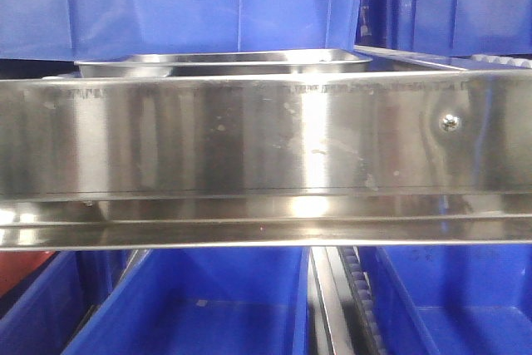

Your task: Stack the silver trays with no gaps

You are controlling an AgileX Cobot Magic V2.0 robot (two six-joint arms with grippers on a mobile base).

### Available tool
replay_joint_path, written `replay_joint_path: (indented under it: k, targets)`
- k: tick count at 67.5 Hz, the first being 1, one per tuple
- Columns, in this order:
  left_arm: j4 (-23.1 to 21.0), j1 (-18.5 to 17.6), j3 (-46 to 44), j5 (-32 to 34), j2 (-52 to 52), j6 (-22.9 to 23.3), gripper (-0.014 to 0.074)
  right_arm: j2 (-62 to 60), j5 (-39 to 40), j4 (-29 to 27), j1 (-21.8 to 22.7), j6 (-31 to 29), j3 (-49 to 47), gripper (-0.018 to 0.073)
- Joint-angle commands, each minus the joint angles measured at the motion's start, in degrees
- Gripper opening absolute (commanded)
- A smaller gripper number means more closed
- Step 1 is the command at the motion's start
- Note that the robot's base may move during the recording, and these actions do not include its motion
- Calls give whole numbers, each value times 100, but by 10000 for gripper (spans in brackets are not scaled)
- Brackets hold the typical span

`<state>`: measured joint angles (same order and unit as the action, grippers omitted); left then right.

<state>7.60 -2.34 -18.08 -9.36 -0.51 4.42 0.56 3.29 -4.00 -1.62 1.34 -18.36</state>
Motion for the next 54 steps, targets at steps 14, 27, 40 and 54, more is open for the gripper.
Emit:
replay_joint_path:
  k: [14,27,40,54]
  targets:
    - [52,14,-1457,-1736,-1282,15,12,1525,-2643,-20,-19,3,-1704,-20]
    - [-76,14,-2335,-2948,-2657,15,12,3054,-4868,-64,-19,3,-2945,-20]
    - [-360,14,-2909,-4305,-4019,15,12,4413,-6151,-64,-19,3,-3761,-20]
    - [-477,14,-2952,-4204,-4782,26,12,5176,-6011,-99,-19,3,-3824,-20]
